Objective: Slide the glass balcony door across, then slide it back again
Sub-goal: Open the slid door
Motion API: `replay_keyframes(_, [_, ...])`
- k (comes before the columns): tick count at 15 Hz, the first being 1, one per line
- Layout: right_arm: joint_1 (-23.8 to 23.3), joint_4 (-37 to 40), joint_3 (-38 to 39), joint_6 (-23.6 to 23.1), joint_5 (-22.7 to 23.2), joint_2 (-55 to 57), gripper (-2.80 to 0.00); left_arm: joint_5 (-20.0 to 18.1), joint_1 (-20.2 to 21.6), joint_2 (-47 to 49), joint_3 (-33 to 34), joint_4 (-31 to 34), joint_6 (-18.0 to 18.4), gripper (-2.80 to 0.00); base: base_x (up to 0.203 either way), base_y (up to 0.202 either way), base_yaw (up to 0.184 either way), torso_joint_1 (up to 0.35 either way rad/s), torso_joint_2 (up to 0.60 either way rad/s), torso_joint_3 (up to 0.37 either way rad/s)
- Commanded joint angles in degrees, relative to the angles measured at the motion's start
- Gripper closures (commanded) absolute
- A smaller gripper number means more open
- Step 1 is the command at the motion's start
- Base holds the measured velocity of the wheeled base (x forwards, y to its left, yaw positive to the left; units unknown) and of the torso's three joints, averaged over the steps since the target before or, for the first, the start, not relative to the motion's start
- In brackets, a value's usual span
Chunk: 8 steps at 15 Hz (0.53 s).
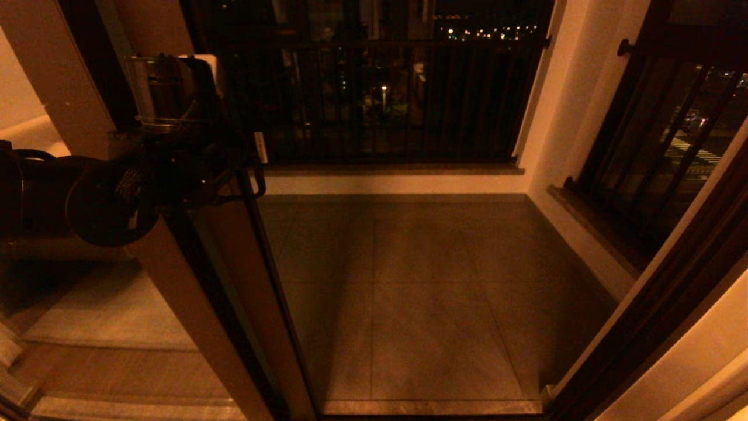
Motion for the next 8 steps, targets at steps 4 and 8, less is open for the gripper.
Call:
replay_keyframes(4, [0.0,0.0,0.0,0.0,0.0,0.1,0.00,0.2,0.6,0.1,0.2,-0.1,0.0,0.00,0.000,0.000,0.000,0.000,0.00,0.000])
replay_keyframes(8, [0.0,0.0,0.0,0.0,0.0,0.1,0.00,0.2,1.5,0.1,0.4,-0.1,-0.1,0.00,0.000,0.000,0.000,0.000,0.00,0.000])
